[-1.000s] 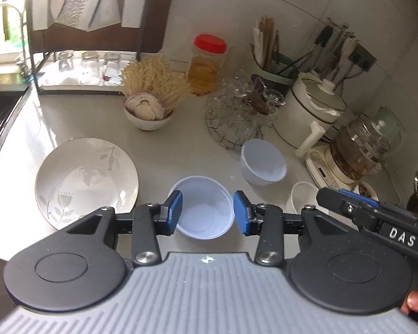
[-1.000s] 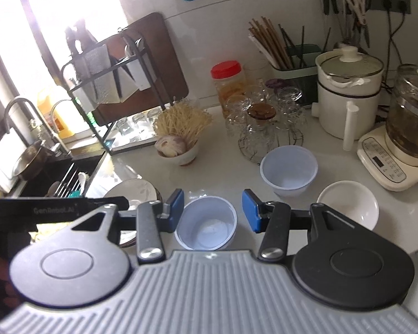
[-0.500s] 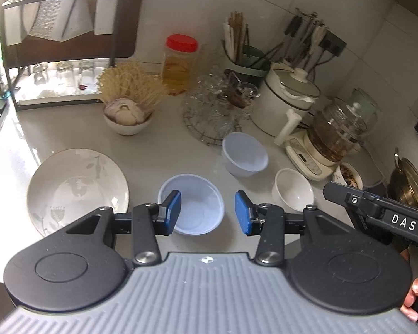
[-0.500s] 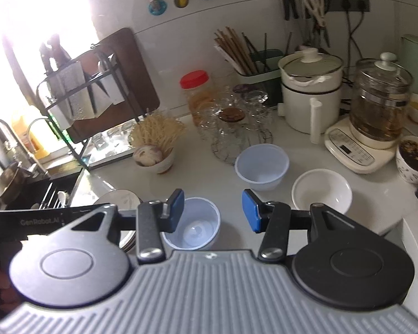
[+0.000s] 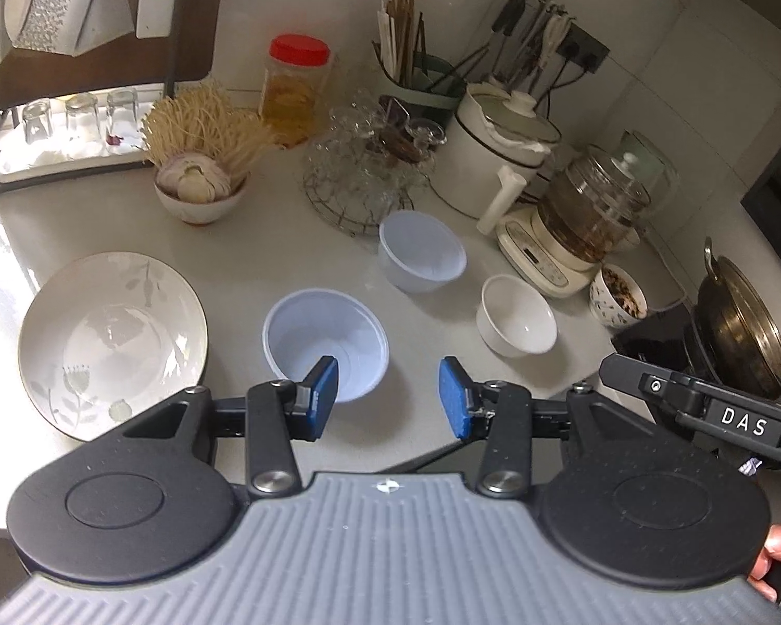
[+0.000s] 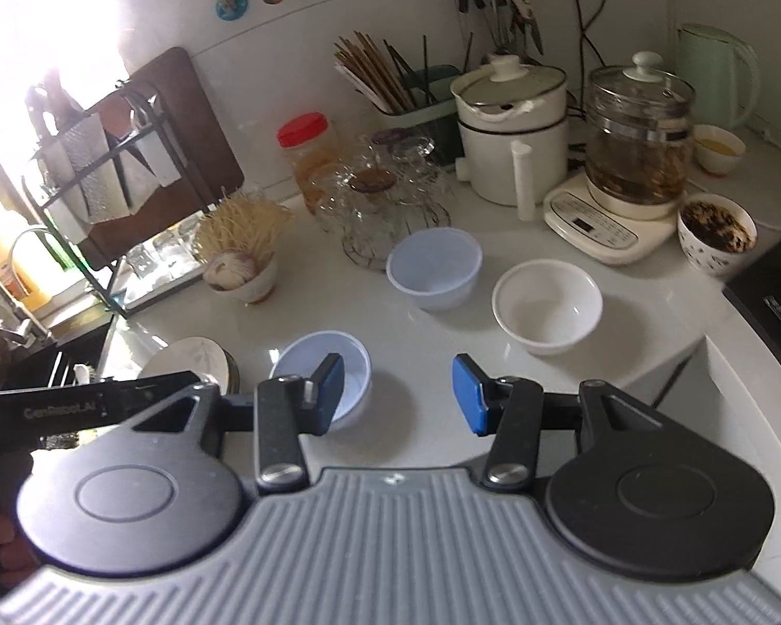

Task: Organize plates and bowls
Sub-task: 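Move both tools toward the rim of the second light blue bowl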

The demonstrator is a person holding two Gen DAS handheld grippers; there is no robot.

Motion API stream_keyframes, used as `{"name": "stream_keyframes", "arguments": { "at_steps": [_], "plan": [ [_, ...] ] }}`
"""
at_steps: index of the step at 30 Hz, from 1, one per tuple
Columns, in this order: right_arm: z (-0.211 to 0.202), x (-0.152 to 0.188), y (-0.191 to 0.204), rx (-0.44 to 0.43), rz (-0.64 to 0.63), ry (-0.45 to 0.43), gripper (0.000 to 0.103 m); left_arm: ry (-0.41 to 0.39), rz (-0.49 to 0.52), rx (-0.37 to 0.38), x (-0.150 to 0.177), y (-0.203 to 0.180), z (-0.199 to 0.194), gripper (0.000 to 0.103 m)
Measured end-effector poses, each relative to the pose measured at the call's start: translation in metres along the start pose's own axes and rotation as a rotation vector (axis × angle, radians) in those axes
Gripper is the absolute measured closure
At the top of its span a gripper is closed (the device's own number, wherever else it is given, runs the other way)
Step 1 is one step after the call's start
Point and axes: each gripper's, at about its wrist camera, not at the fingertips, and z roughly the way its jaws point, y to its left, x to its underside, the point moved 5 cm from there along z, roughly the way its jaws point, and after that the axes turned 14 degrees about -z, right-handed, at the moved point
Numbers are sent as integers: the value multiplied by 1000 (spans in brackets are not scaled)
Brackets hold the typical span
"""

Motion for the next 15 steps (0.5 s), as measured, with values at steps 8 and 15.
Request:
{"name": "stream_keyframes", "arguments": {
  "at_steps": [8,15],
  "plan": [
    [-6,14,-3,24,32,14,53,27,28,13,9,-1,5,54],
    [5,15,-20,37,71,30,53,52,28,8,6,-8,22,54]
  ]
}}
